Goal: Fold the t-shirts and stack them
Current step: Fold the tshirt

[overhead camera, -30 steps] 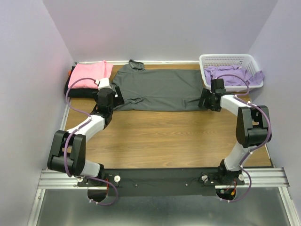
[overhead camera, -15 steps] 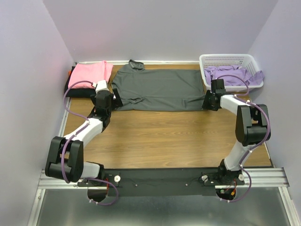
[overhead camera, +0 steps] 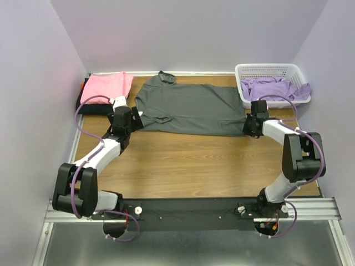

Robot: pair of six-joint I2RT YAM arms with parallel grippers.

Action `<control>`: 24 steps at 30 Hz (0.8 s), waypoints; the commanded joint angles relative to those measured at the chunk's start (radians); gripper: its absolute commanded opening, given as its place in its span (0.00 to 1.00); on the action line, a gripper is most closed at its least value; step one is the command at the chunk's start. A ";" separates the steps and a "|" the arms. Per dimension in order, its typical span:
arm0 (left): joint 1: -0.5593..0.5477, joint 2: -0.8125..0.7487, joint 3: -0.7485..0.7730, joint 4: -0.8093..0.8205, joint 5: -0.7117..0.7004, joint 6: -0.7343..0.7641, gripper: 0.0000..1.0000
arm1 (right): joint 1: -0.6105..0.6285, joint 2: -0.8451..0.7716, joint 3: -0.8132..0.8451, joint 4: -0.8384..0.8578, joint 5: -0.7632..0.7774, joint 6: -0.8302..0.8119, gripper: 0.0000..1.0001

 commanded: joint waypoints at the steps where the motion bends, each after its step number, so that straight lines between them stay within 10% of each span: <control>1: -0.006 0.005 0.044 -0.061 -0.038 0.034 0.84 | -0.008 -0.069 -0.039 -0.039 0.073 0.015 0.03; 24: -0.040 0.322 0.229 -0.221 -0.032 0.174 0.71 | -0.008 -0.096 -0.023 -0.045 0.030 0.012 0.03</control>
